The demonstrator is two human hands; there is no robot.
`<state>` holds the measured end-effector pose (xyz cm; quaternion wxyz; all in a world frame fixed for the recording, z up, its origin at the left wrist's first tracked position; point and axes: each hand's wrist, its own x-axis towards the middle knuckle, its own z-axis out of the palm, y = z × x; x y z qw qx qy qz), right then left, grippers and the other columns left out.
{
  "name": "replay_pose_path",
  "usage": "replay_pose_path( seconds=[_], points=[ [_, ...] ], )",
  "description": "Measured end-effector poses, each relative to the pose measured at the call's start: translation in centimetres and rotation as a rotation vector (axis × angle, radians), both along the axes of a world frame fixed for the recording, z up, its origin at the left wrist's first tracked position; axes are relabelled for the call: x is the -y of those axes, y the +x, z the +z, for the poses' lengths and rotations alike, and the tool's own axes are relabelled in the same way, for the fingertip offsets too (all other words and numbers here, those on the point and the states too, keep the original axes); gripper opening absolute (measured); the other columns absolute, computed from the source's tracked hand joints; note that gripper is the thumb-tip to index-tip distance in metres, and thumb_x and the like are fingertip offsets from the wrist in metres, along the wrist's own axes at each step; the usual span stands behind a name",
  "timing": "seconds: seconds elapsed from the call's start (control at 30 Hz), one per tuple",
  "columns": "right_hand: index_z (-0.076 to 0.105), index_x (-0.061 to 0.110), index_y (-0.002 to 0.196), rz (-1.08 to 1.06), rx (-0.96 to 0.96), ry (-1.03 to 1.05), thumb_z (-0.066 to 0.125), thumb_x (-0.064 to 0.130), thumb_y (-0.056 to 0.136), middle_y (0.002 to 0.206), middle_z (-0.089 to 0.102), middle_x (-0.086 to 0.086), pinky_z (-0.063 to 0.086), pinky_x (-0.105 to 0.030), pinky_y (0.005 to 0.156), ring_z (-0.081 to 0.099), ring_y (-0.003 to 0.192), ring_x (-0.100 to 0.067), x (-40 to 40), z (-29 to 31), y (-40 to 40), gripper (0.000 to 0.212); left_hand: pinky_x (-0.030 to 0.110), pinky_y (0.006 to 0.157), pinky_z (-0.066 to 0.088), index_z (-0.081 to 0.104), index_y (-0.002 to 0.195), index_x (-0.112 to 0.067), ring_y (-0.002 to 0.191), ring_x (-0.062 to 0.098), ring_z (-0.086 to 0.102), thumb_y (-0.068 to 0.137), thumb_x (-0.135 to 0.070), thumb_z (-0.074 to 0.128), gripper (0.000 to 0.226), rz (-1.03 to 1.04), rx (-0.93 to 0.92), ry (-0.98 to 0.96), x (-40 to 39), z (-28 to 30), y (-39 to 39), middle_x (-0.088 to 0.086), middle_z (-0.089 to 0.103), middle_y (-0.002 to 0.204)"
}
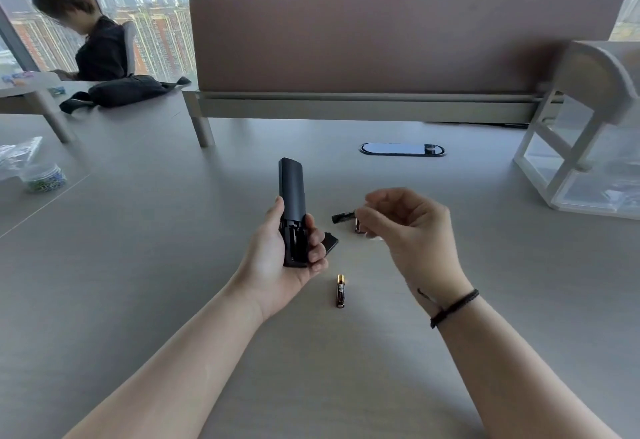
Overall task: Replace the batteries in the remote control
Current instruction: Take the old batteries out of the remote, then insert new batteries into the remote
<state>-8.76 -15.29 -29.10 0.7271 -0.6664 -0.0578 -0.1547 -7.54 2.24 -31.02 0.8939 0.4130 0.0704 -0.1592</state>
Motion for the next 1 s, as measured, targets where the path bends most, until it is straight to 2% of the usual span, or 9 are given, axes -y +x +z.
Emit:
replay_pose_path(
  seconds=[0.1, 0.23, 0.33, 0.47, 0.6, 0.7, 0.83, 0.93, 1.0],
  points=[
    [0.073, 0.003, 0.081, 0.013, -0.166, -0.009, 0.077, 0.001, 0.081, 0.064, 0.070, -0.006, 0.051, -0.029, 0.053, 0.060, 0.054, -0.020, 1.1, 0.1, 0.4, 0.005, 0.031, 0.051, 0.023, 0.055, 0.074, -0.014, 0.051, 0.018, 0.030, 0.092, -0.060, 0.045, 0.050, 0.050, -0.017, -0.003, -0.4, -0.2, 0.3, 0.003, 0.037, 0.060],
    [0.075, -0.001, 0.076, 0.160, -0.369, -0.350, 0.079, 0.007, 0.081, 0.064, 0.070, -0.008, 0.053, -0.027, 0.051, 0.060, 0.049, -0.014, 1.7, -0.5, 0.5, 0.010, 0.029, 0.047, 0.022, 0.054, 0.074, -0.014, 0.051, 0.017, 0.027, 0.091, -0.060, 0.045, 0.050, 0.065, -0.015, -0.010, -0.6, -0.3, 0.5, 0.001, 0.033, 0.058],
    [0.075, 0.004, 0.069, 0.246, -0.448, -0.492, 0.078, 0.010, 0.082, 0.060, 0.070, -0.005, 0.051, -0.022, 0.049, 0.058, 0.047, -0.011, 1.7, -0.7, 0.5, 0.014, 0.028, 0.046, 0.023, 0.054, 0.075, -0.013, 0.051, 0.017, 0.029, 0.092, -0.059, 0.044, 0.050, 0.057, 0.008, 0.003, -0.5, -0.2, 0.4, 0.002, 0.034, 0.058],
    [0.078, 0.006, 0.072, 0.327, -0.500, -0.623, 0.080, 0.015, 0.080, 0.057, 0.068, -0.006, 0.051, -0.024, 0.053, 0.057, 0.050, -0.016, 2.0, -0.9, 0.5, 0.012, 0.028, 0.047, 0.024, 0.054, 0.076, -0.013, 0.051, 0.018, 0.031, 0.092, -0.059, 0.043, 0.050, 0.059, 0.019, 0.014, -0.5, -0.2, 0.4, 0.002, 0.035, 0.059],
    [0.079, 0.012, 0.073, 0.287, -0.444, -0.784, 0.079, 0.023, 0.081, 0.055, 0.065, -0.005, 0.048, -0.023, 0.050, 0.053, 0.046, -0.015, 1.2, -1.4, 0.3, 0.013, 0.029, 0.049, 0.022, 0.054, 0.076, -0.013, 0.051, 0.018, 0.031, 0.092, -0.059, 0.043, 0.049, 0.056, 0.020, 0.023, -0.5, -0.2, 0.4, 0.003, 0.036, 0.060],
    [0.077, 0.015, 0.072, 0.193, -0.340, -0.881, 0.079, 0.030, 0.079, 0.051, 0.063, 0.002, 0.040, -0.017, 0.042, 0.048, 0.039, -0.006, 0.3, -1.8, 0.1, 0.016, 0.029, 0.049, 0.021, 0.054, 0.076, -0.013, 0.050, 0.018, 0.031, 0.092, -0.058, 0.042, 0.049, 0.047, 0.021, 0.034, -0.4, -0.3, 0.3, 0.003, 0.035, 0.060],
    [0.076, 0.018, 0.073, 0.150, -0.283, -0.941, 0.076, 0.036, 0.080, 0.066, 0.073, -0.001, 0.047, -0.024, 0.049, 0.063, 0.055, -0.018, 0.0, -2.1, -0.1, 0.019, 0.028, 0.048, 0.023, 0.054, 0.076, -0.013, 0.049, 0.018, 0.032, 0.092, -0.058, 0.042, 0.049, 0.044, 0.024, 0.033, -0.5, -0.5, 0.5, 0.003, 0.036, 0.060],
    [0.076, 0.020, 0.077, 0.123, -0.243, -0.955, 0.073, 0.037, 0.083, 0.067, 0.068, 0.004, 0.042, -0.020, 0.048, 0.055, 0.055, -0.009, 0.0, -2.0, -0.1, 0.018, 0.028, 0.046, 0.025, 0.054, 0.076, -0.013, 0.049, 0.018, 0.033, 0.092, -0.058, 0.042, 0.050, 0.044, 0.034, 0.028, -0.5, -0.6, 0.5, 0.004, 0.038, 0.059],
    [0.075, 0.021, 0.080, 0.055, -0.209, -0.926, 0.071, 0.036, 0.085, 0.070, 0.066, 0.004, 0.045, -0.023, 0.054, 0.054, 0.061, -0.008, 0.1, -1.8, 0.0, 0.016, 0.028, 0.046, 0.026, 0.054, 0.077, -0.012, 0.049, 0.019, 0.034, 0.093, -0.057, 0.042, 0.049, 0.044, 0.047, 0.024, -0.5, -0.6, 0.5, 0.004, 0.038, 0.059]
  ],
)
